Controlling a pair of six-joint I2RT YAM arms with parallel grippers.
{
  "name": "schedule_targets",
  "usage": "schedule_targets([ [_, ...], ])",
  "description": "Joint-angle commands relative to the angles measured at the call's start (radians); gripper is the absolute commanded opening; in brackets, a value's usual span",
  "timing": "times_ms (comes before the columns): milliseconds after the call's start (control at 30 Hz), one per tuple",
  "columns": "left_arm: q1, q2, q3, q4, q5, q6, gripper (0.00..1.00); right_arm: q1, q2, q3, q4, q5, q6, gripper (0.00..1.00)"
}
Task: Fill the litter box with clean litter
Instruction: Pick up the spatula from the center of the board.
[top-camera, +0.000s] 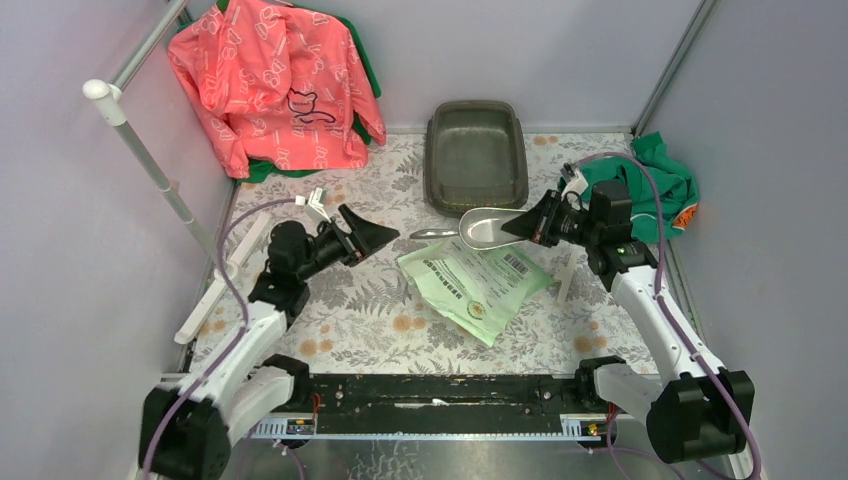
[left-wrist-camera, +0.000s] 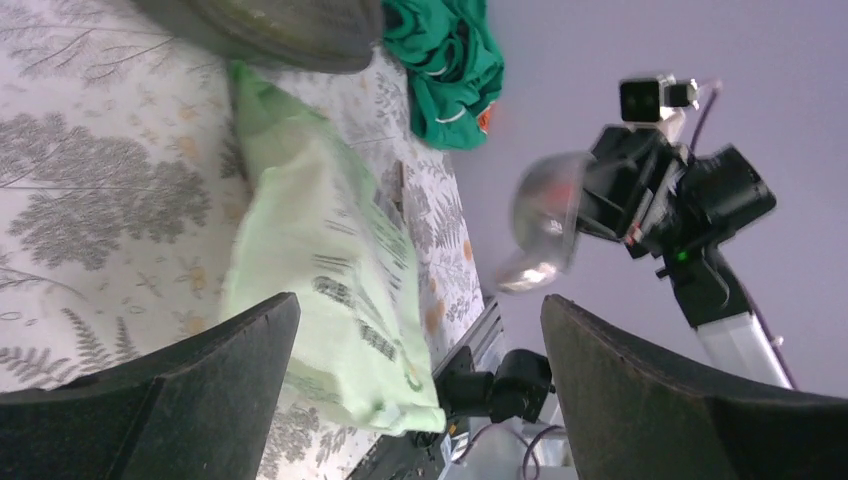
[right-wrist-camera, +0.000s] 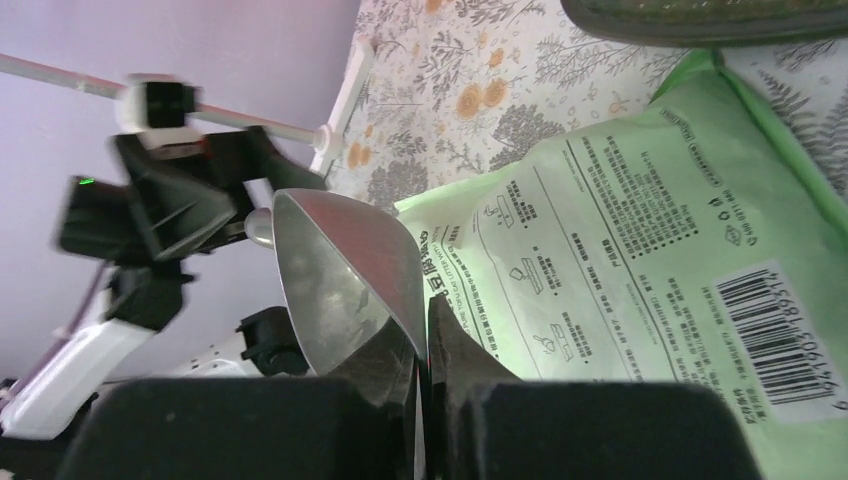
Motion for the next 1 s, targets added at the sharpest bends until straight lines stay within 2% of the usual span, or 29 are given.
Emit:
schedule_targets([
  [0,0.127,0.187,-0.213,0.747,0.306,-0.343,0.99,-0.005,-0.03,-0.055,0.239,-0.079,0.145,0.0],
  [67,0.136,0.243,-0.264,0.998,0.328,-0.443,0.99,-0.005,-0.023,-0.072,0.263,-0.097,0.161,0.0],
  [167,0.136,0.255,-0.304,1.135,0.33,-0.492,0.99,-0.005,-0.01,-0.098,0.314,-0.122,0.198,0.0],
  [333,0.136,0.111,-0.308,0.937,0.277,-0.435,0.99,-0.005,0.007,-0.119,0.328,-0.121,0.205,0.0],
  [467,0.137,-0.021,-0.258,0.631,0.218,-0.331,0.99,-0.005,0.019,-0.135,0.362,-0.128,0.224,0.0],
  [633,0.135,-0.117,-0.223,0.409,0.155,-0.242,0.99,0.006,0.042,-0.155,0.469,-0.166,0.306,0.0],
  [800,0.131,-0.043,-0.269,0.589,0.192,-0.353,0.99,0.079,0.042,-0.131,0.445,-0.116,0.288,0.0],
  [967,0.105,-0.04,-0.268,0.598,0.168,-0.343,0.99,0.164,0.064,-0.121,0.449,-0.048,0.29,0.0],
])
